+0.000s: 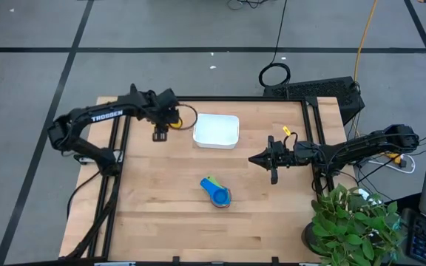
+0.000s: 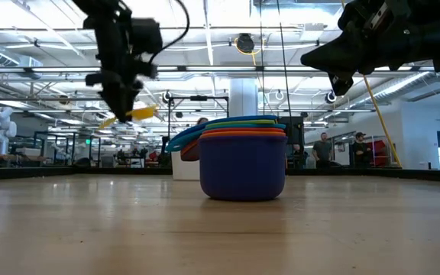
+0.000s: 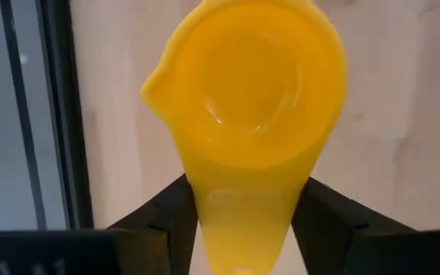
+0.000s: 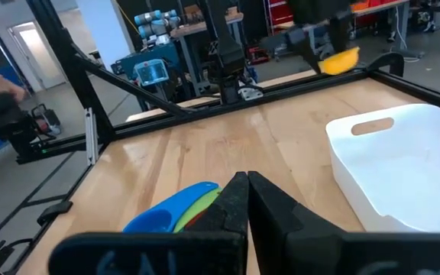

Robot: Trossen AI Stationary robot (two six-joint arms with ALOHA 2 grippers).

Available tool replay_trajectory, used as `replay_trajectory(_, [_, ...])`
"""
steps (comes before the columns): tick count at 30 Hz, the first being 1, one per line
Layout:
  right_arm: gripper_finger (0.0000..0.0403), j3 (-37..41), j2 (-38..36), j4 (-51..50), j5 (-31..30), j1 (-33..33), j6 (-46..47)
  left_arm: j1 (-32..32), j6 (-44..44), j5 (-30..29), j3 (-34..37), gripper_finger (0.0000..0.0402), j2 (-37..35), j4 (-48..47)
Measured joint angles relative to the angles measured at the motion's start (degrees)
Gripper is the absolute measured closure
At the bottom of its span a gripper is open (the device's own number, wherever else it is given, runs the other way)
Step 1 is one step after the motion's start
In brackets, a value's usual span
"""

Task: Nest measuring cups in basket
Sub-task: Stack the yellow measuring cup on top of the blue measuring cup

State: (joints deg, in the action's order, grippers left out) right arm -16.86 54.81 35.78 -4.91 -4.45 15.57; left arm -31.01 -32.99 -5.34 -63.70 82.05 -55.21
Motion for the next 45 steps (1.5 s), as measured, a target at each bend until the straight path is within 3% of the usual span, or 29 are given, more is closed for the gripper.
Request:
replay_trajectory(11, [0.0403, 0.00, 0.00, -0.45, -1.36, 0.02, 0.15, 18.84, 6.46, 3.06, -6.83, 0.0228, 0.43, 5.71])
replay_trajectory(16, [0.0403, 0.00, 0.02, -0.49, -1.42, 0.02, 0.15, 25.65, 8.16, 7.60, -7.36, 0.0228, 0.45, 11.89])
replay_trajectory(23, [0.0403, -0.02, 0.00, -0.47, -2.90, 0.02, 0.20, 33.34, 11.33, 8.16, -7.51, 0.0228, 3.20, 18.11])
replay_trajectory(35, [0.0403, -0.09, 0.00, -1.10, -4.21, 0.02, 1.85, 38.74, 8.32, 8.09, -19.72, 0.0228, 17.99, 10.18])
replay_trajectory(45, [0.0403, -0.04, 0.05, -1.28, -4.11, 0.02, 3.23, 40.30, 2.38, 7.95, -25.80, 0.0228, 24.79, 12.01])
